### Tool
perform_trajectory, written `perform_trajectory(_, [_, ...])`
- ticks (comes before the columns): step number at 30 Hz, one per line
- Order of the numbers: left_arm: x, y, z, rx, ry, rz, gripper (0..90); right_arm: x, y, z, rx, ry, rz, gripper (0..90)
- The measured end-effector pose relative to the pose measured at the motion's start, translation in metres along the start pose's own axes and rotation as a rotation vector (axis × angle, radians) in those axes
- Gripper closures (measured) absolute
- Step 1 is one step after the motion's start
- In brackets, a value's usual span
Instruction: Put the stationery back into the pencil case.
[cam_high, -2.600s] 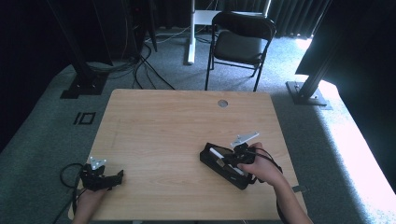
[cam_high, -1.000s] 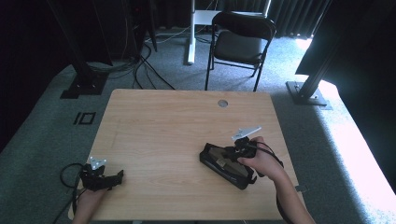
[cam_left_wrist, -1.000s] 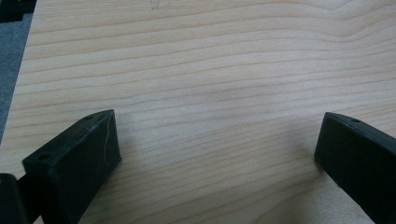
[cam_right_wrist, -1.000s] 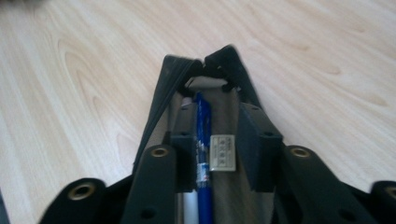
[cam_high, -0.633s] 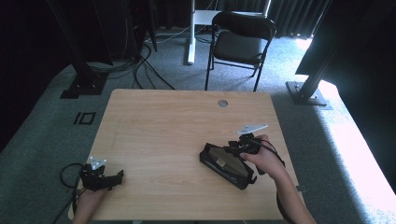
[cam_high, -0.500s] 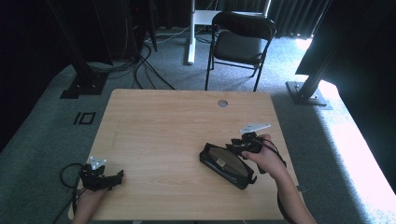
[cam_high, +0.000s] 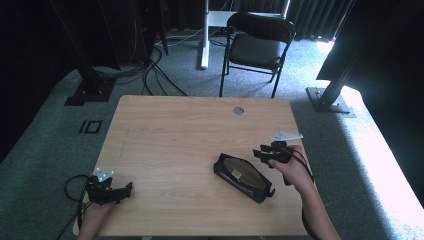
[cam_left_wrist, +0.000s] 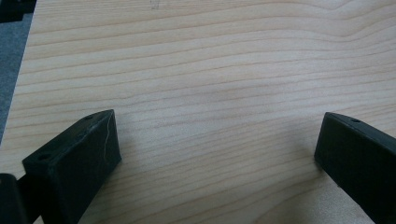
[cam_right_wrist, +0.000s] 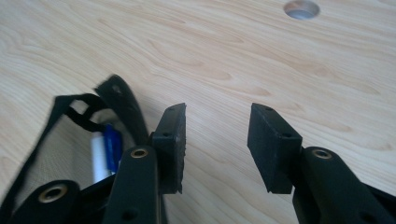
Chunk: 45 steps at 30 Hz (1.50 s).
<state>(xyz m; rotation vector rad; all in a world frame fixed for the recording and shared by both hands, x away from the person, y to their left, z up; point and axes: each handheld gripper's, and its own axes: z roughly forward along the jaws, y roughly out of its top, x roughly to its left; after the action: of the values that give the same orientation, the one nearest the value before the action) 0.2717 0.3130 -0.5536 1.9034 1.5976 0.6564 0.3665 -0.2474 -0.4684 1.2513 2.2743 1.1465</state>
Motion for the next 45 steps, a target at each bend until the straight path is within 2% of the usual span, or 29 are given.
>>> perform_trajectory(3, [0.000, 0.000, 0.000, 0.000, 0.000, 0.000, 0.4, -0.005, -0.004, 0.000, -0.004, -0.024, 0.009, 57.8])
perform_trajectory(4, [0.000, 0.000, 0.000, 0.000, 0.000, 0.000, 0.4, -0.009, -0.010, 0.001, 0.000, -0.049, 0.013, 57.6])
perform_trajectory(6, [0.000, 0.000, 0.000, 0.000, 0.000, 0.000, 0.4, -0.013, -0.015, 0.001, 0.001, -0.070, 0.028, 57.0])
perform_trajectory(8, [0.000, 0.000, 0.000, 0.000, 0.000, 0.000, 0.4, -0.014, -0.017, 0.001, 0.001, -0.074, 0.033, 56.4])
perform_trajectory(9, [0.000, 0.000, 0.000, 0.000, 0.000, 0.000, 0.4, -0.018, -0.024, 0.001, 0.001, -0.095, 0.050, 55.9])
perform_trajectory(15, [0.000, 0.000, 0.000, 0.000, 0.000, 0.000, 0.5, -0.024, -0.040, -0.002, 0.001, -0.153, 0.131, 55.2])
perform_trajectory(17, [0.000, 0.000, 0.000, 0.000, 0.000, 0.000, 0.4, -0.025, -0.046, -0.003, 0.004, -0.210, 0.138, 55.3])
perform_trajectory(21, [0.000, 0.000, 0.000, 0.000, 0.000, 0.000, 0.4, -0.027, -0.057, -0.004, 0.010, -0.263, 0.161, 54.0])
perform_trajectory(25, [0.000, 0.000, 0.000, 0.000, 0.000, 0.000, 0.4, -0.028, -0.066, -0.007, -0.001, -0.283, 0.177, 53.3])
perform_trajectory(28, [0.000, 0.000, 0.000, 0.000, 0.000, 0.000, 0.4, -0.028, -0.071, -0.010, -0.030, -0.301, 0.205, 52.7])
perform_trajectory(32, [0.000, 0.000, 0.000, 0.000, 0.000, 0.000, 0.4, -0.030, -0.079, -0.009, -0.019, -0.335, 0.223, 51.9])
perform_trajectory(35, [0.000, 0.000, 0.000, 0.000, 0.000, 0.000, 0.4, -0.031, -0.084, -0.009, -0.003, -0.360, 0.216, 50.7])
perform_trajectory(36, [0.000, 0.000, 0.000, 0.000, 0.000, 0.000, 0.4, -0.031, -0.086, -0.010, 0.007, -0.361, 0.211, 49.4])
perform_trajectory(40, [0.000, 0.000, 0.000, 0.000, 0.000, 0.000, 0.4, -0.034, -0.091, -0.013, -0.016, -0.368, 0.247, 45.3])
perform_trajectory(41, [0.000, 0.000, 0.000, -0.001, 0.000, 0.000, 0.4, -0.036, -0.093, -0.015, -0.029, -0.371, 0.272, 40.8])
perform_trajectory(44, [0.000, 0.000, 0.000, -0.001, 0.000, 0.000, 0.4, -0.038, -0.095, -0.017, -0.032, -0.387, 0.276, 40.4])
perform_trajectory(45, [0.000, 0.000, 0.000, -0.001, 0.000, 0.000, 0.4, -0.039, -0.097, -0.019, -0.031, -0.408, 0.282, 39.1])
